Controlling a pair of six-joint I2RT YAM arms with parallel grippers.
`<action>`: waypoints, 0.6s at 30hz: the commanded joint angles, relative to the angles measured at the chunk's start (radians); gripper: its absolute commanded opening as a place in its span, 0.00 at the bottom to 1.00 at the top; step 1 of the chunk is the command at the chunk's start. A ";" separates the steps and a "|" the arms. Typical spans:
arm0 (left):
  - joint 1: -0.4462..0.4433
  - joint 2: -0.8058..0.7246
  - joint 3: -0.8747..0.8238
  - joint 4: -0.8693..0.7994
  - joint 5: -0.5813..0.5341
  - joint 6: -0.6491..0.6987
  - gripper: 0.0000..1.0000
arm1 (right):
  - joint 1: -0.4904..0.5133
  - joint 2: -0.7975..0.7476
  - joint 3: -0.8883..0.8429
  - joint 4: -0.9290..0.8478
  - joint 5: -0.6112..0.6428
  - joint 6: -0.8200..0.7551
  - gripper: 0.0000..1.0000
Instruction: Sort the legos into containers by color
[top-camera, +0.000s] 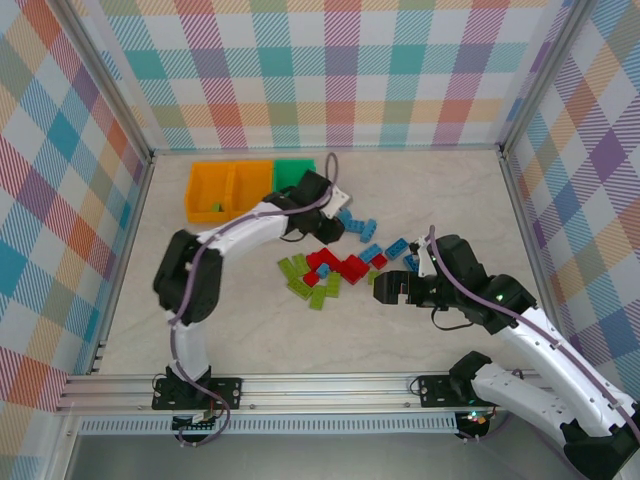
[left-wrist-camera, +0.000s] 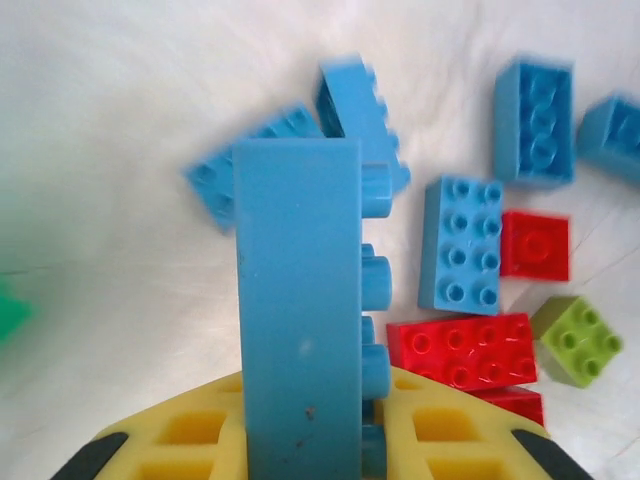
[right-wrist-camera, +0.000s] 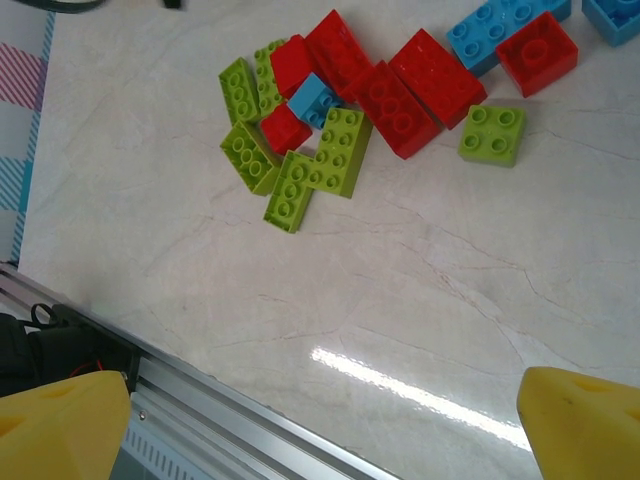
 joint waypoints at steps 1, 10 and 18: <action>0.113 -0.150 -0.043 0.076 -0.166 -0.138 0.16 | 0.002 -0.006 0.008 0.044 -0.001 -0.001 1.00; 0.402 -0.038 0.102 -0.107 -0.245 -0.275 0.15 | 0.002 0.027 -0.009 0.109 -0.043 -0.008 1.00; 0.430 0.130 0.216 -0.160 -0.204 -0.300 0.24 | 0.002 -0.002 -0.032 0.099 -0.057 0.012 0.99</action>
